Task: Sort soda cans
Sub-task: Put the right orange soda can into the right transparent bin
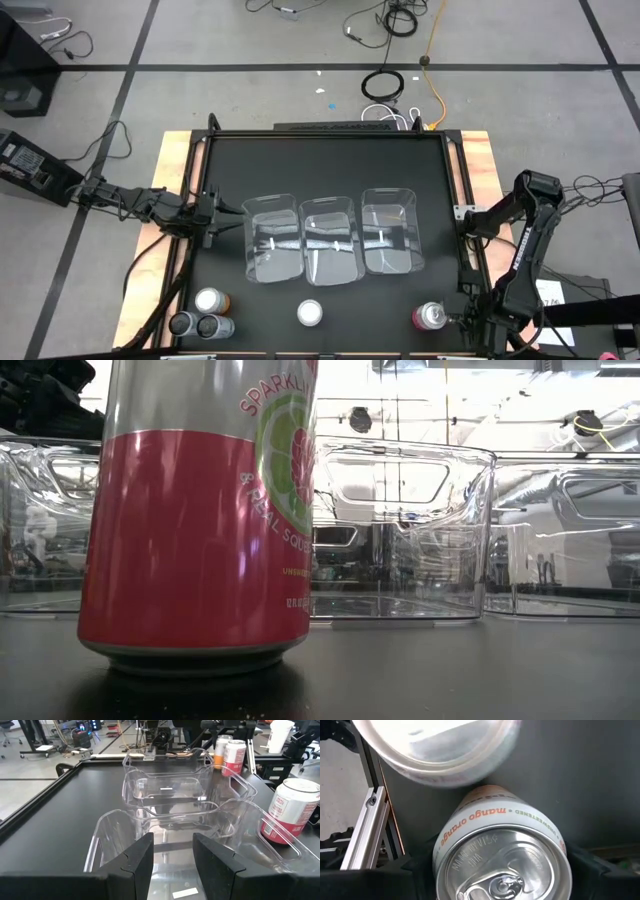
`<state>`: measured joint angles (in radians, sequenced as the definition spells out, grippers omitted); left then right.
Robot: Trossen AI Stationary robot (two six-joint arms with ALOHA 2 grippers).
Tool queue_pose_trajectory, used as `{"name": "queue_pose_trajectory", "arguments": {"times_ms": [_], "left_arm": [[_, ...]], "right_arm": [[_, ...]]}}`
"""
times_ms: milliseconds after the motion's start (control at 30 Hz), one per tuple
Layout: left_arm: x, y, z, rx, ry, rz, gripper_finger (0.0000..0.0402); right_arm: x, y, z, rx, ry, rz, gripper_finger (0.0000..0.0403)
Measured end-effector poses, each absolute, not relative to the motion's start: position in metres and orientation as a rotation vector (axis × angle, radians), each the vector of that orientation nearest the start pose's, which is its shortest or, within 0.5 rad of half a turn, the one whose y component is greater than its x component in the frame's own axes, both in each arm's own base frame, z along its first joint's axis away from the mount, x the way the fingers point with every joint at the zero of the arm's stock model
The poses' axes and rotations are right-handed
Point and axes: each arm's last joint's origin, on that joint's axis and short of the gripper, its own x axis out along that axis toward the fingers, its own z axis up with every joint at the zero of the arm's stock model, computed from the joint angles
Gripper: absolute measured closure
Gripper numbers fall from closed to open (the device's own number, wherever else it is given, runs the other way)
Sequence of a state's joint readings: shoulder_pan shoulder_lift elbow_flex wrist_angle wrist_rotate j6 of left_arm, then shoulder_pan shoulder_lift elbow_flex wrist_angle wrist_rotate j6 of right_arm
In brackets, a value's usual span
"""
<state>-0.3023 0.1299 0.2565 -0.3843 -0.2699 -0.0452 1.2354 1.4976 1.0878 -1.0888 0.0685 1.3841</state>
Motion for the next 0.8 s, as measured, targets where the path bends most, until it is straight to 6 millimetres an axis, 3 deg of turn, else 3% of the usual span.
{"name": "queue_pose_trajectory", "arguments": {"times_ms": [400,600,800], "left_arm": [[0.085,-0.018,0.204,0.028,0.248,-0.027,0.0253],[0.085,-0.018,0.204,0.028,0.248,-0.027,0.0253],[0.085,-0.018,0.204,0.036,0.249,-0.028,0.0253]], "right_arm": [[0.066,0.183,0.276,0.256,1.479,-0.214,0.0123],[0.056,0.149,0.301,0.396,1.460,-0.302,0.0123],[0.060,0.128,0.337,0.497,1.303,-0.312,0.0123]]}}
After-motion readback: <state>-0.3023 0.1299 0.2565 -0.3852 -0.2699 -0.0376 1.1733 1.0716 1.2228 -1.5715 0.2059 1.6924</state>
